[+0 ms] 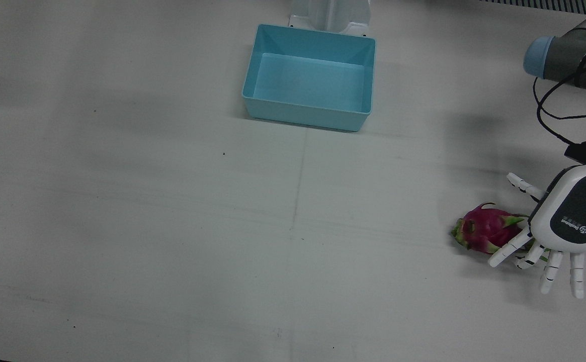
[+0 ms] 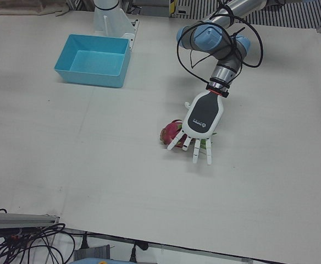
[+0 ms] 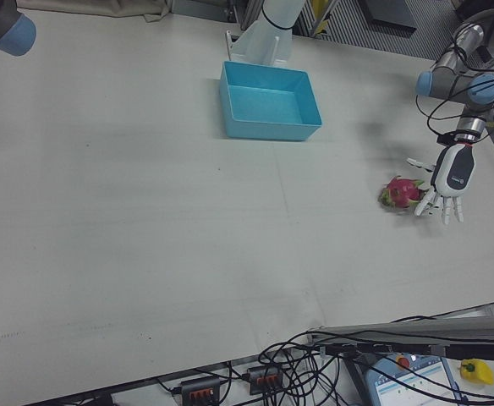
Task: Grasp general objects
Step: 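Position the left hand fingers around the dragon fruit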
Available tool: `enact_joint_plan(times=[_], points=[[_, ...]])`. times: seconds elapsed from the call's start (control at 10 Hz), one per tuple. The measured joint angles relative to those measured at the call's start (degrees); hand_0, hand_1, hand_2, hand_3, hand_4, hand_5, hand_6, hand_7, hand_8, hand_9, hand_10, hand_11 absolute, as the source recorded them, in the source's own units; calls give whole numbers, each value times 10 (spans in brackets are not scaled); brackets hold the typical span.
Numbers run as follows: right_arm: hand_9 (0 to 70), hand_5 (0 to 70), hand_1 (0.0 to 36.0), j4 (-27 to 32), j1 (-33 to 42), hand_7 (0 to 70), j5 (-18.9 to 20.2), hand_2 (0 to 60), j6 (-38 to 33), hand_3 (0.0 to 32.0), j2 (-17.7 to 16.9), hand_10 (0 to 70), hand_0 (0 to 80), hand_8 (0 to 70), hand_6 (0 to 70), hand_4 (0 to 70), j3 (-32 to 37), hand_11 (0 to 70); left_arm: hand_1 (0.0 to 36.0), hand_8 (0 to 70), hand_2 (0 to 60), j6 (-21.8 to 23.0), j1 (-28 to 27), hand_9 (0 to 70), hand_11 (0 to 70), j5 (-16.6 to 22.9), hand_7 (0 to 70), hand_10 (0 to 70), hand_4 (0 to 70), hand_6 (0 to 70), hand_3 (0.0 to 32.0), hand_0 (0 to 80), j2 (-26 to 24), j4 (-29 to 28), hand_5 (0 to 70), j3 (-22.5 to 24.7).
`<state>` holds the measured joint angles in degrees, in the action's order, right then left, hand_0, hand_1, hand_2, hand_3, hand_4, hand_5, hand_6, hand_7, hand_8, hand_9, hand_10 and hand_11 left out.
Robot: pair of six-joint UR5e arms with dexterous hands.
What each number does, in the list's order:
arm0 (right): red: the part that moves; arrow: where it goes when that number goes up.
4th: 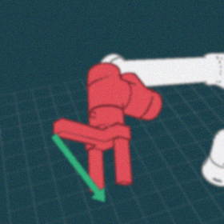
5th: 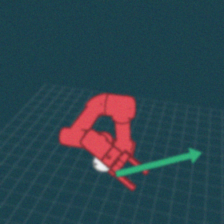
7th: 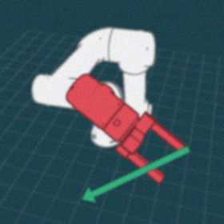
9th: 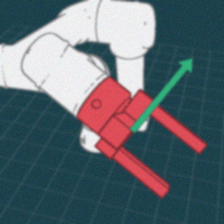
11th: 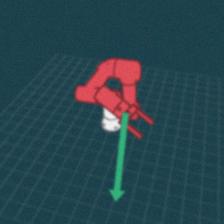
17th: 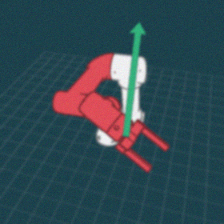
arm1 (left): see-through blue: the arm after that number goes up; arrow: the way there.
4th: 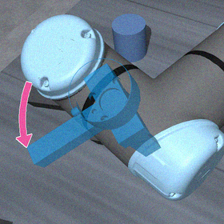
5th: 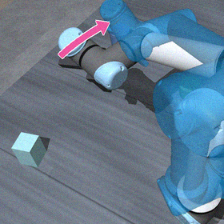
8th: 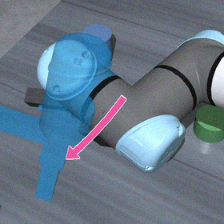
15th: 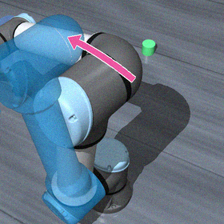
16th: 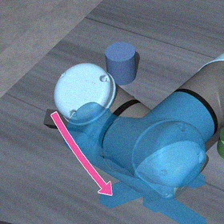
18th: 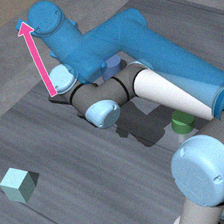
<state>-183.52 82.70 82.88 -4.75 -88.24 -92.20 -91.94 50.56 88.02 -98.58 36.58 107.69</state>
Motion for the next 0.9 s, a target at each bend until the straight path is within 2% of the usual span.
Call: enact_joint_plan(times=[0.1, 0.2, 0.3, 0.4, 0.6, 0.7, 0.9], points=[[0, 0, 0, 0, 0, 0, 0, 0, 0, 0, 0, 0, 0, 0, 0, 0, 0, 0, 0, 0, 0, 1, -1, 106, 0, 15, 601, 0, 0, 0, 320, 376, -2, 8, 0, 6], [0, 0, 0, 0, 0, 0, 0, 0, 0, 0, 0, 0, 0, 0, 0, 0, 0, 0, 0, 0, 0, 2, -1, 55, 0, 26, 347, 0, 0, 0, 320, 379, -3, 7, 0, 9], [0, 0, 0, 0, 0, 0, 0, 0, 0, 0, 0, 0, 0, 0, 0, 0, 0, 0, 0, 0, 0, 3, -1, 47, 0, 32, 307, 0, 0, 0, 320, 378, -11, 9, 0, 10], [0, 0, 0, 0, 0, 0, 0, 0, 0, 0, 0, 0, 0, 0, 0, 0, 0, 0, 0, 0, 0, 5, 0, 56, 0, 34, 353, 0, 0, 0, 320, 375, -23, 13, 0, 10], [0, 0, 0, 0, 0, 0, 0, 0, 0, 0, 0, 0, 0, 0, 0, 0, 0, 0, 0, 0, 0, 6, -1, 66, 0, 33, 401, 0, 0, 0, 320, 370, -37, 8, 0, 10], [0, 0, 0, 0, 0, 0, 0, 0, 0, 0, 0, 0, 0, 0, 0, 0, 0, 0, 0, 0, 0, 7, -3, 66, 0, 31, 401, 0, 0, 0, 320, 369, -40, 6, 0, 10], [0, 0, 0, 0, 0, 0, 0, 0, 0, 0, 0, 0, 0, 0, 0, 0, 0, 0, 0, 0, 0, 6, -7, 95, 0, 29, 545, 0, 0, 0, 320, 371, -40, 3, 0, 9]])
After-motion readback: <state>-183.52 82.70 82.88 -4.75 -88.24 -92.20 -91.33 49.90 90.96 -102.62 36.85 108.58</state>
